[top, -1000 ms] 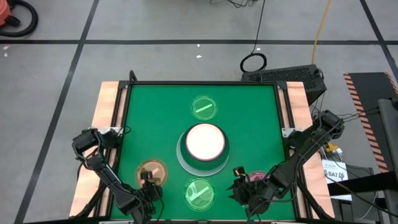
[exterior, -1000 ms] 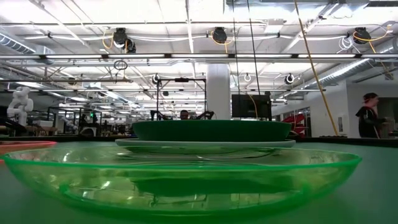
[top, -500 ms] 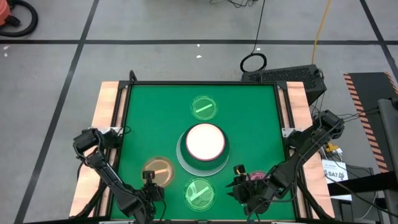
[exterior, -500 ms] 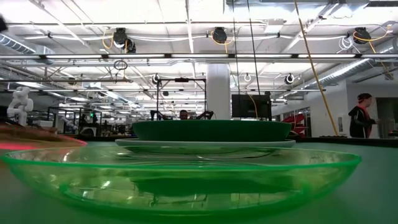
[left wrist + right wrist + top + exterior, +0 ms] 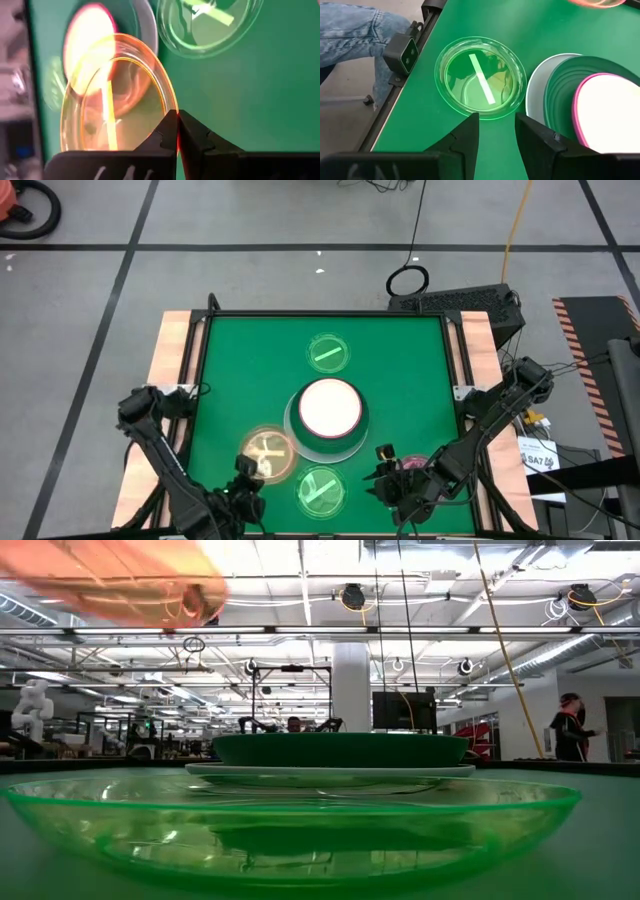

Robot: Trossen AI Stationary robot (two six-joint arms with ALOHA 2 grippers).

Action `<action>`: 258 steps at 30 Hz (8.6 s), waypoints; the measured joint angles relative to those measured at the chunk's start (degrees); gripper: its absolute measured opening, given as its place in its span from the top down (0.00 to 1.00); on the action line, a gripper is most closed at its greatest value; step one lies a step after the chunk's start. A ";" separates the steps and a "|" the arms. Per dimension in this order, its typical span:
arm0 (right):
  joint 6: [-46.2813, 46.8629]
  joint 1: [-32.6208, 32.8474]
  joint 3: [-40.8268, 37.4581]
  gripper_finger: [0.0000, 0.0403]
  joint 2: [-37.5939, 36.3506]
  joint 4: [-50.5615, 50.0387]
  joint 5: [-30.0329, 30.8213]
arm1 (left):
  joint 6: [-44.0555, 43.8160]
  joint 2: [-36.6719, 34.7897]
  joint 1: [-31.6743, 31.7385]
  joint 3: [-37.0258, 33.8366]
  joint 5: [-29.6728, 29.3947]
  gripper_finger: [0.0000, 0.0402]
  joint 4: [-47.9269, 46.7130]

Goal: Stack plastic plates
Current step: Stack the small orange plate on top of the large white plate, then stack the small pink plate on top of the small orange plate

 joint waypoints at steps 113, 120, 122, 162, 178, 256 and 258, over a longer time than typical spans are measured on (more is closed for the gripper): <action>14.18 2.75 -0.04 0.71 0.02 -11.17 -0.06 | 34.07 3.75 38.89 1.82 33.47 0.65 21.52; 16.58 2.87 -0.02 0.71 0.02 -12.67 -0.17 | 33.56 2.64 33.91 1.82 33.47 0.65 21.21; 16.94 3.26 -0.02 0.71 0.02 -12.94 -0.17 | 33.46 2.60 32.23 1.82 33.40 0.65 20.76; 52.59 18.86 0.00 0.71 6.14 -14.77 -9.25 | 4.12 -19.66 6.21 -36.17 -10.88 0.65 35.64; 52.59 20.33 0.02 0.71 6.50 -16.84 -13.69 | 10.82 -29.75 5.02 -51.55 -8.65 0.65 62.19; 29.34 20.78 0.04 0.75 12.22 -29.38 -12.51 | 12.98 -29.68 8.00 -51.48 -7.29 0.65 64.89; 28.91 20.76 0.04 0.73 12.22 -29.37 -11.69 | 12.99 -29.68 8.04 -51.48 -7.29 0.65 64.93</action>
